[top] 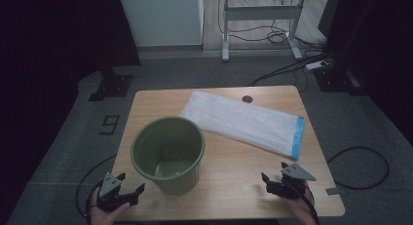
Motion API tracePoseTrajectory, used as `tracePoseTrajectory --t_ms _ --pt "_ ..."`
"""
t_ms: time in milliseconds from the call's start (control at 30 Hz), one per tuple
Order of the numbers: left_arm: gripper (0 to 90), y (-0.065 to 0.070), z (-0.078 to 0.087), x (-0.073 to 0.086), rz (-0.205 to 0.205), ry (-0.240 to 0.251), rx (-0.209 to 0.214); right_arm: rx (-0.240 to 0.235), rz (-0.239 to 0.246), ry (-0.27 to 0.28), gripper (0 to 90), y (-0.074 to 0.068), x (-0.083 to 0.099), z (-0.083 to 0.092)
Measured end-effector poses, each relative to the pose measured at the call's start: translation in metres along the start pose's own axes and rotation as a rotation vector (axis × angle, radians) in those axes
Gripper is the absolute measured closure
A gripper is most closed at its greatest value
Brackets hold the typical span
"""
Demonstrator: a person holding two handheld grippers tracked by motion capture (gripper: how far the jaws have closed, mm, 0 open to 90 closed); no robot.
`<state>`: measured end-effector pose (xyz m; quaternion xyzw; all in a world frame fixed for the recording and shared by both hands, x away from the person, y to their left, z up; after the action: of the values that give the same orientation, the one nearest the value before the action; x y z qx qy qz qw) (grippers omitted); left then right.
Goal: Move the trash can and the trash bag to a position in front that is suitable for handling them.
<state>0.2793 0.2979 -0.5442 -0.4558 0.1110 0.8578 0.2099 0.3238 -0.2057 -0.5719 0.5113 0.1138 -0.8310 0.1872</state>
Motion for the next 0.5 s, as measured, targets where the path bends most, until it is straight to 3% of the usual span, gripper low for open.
tracePoseTrajectory --t_ms 100,133,167,300,400,500 --pt "13.6 0.001 0.005 -0.002 -0.008 0.020 0.034 0.006 -0.005 0.005 12.7 0.002 0.000 0.001" --pt "13.7 0.003 0.006 -0.002 -0.009 0.021 0.066 0.009 -0.004 0.004 12.7 0.003 0.001 0.001" --pt "13.9 0.003 0.006 -0.002 -0.009 0.021 0.066 0.012 -0.006 0.004 12.8 0.005 0.002 0.002" --pt "13.8 0.011 0.012 -0.010 -0.014 0.054 0.159 0.016 -0.003 -0.009 13.0 0.007 0.004 0.002" --pt "13.8 0.019 0.015 -0.016 -0.052 0.075 0.207 0.015 -0.004 -0.015 13.0 0.007 0.005 0.002" --pt "13.9 0.029 0.018 -0.023 -0.062 0.116 0.302 0.014 -0.001 -0.020 13.0 0.008 0.006 0.002"
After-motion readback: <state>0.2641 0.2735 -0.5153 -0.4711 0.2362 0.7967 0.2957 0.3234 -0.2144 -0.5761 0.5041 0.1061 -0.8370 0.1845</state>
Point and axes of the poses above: each handheld gripper's, and its own axes: z roughly backward along the jaws, x roughly out of its underside, y roughly to its right, the point moved 7 cm from there along -z, roughly forward along the jaws, and after that the axes turned 2 degrees about y, right-handed, at the moved point
